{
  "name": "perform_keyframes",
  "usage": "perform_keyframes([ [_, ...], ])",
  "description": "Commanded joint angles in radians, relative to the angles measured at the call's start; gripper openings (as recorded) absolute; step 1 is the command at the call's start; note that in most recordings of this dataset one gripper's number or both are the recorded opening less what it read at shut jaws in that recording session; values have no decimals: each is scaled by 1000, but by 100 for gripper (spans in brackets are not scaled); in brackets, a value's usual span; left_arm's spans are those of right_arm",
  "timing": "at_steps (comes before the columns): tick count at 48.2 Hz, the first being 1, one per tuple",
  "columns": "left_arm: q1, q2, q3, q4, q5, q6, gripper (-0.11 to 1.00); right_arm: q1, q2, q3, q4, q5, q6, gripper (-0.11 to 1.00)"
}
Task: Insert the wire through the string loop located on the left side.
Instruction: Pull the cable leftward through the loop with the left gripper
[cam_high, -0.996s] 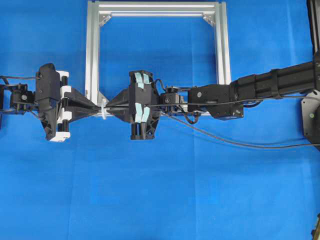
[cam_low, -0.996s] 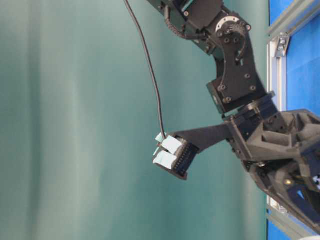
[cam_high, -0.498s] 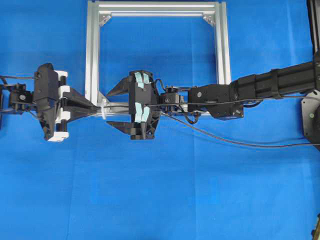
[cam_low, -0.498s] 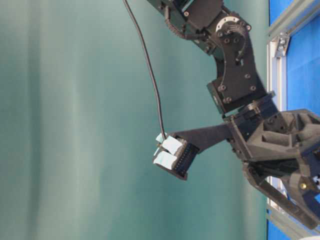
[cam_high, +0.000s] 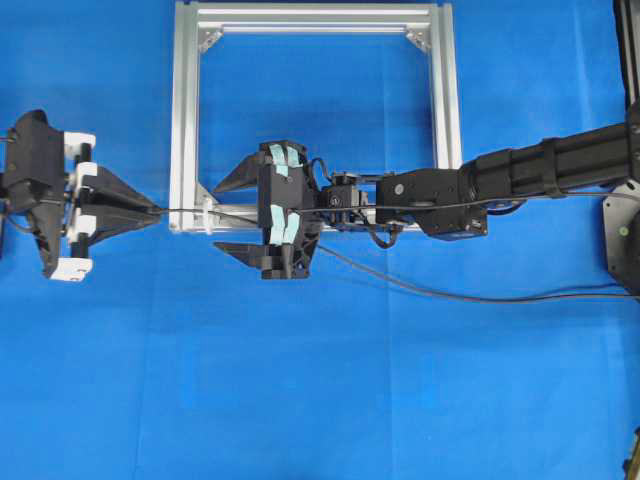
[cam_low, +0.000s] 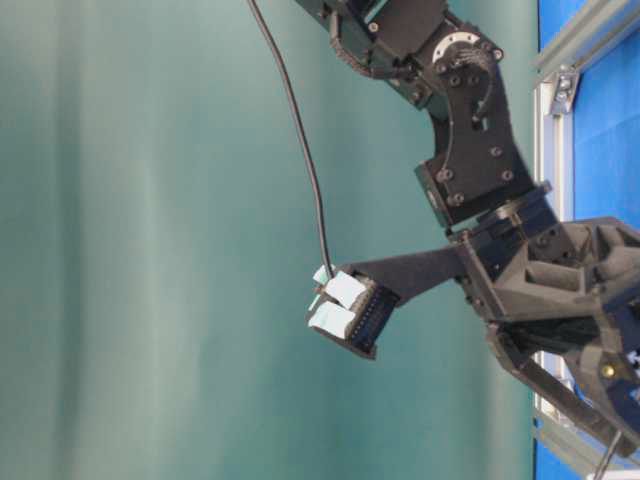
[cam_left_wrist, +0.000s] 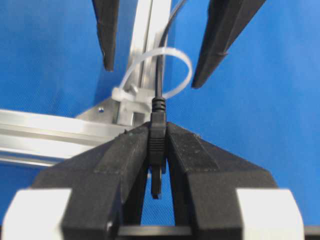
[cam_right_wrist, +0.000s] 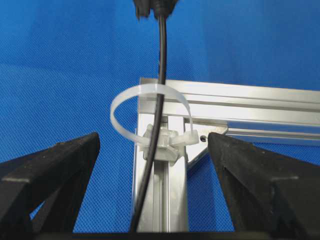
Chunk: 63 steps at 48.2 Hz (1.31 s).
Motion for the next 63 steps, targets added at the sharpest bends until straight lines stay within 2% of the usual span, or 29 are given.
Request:
perform_keyframes([
  [1, -6, -78, -21, 2, 75, 2, 8, 0, -28, -8, 2, -9, 2, 96],
  [12, -8, -291, -44, 2, 318, 6, 8, 2, -28, -8, 2, -9, 2, 96],
  [30, -2, -718, -84, 9, 715, 8, 8, -2, -28, -9, 2, -9, 2, 96],
  [44, 26, -870, -140, 25, 936, 21, 8, -8, -28, -12, 2, -9, 2, 96],
  [54, 32, -902, -137, 25, 1000, 25, 8, -11, -28, -14, 2, -11, 2, 96],
  [63, 8, -896, -130, 25, 957, 28, 8, -11, -28, -14, 2, -11, 2, 96],
])
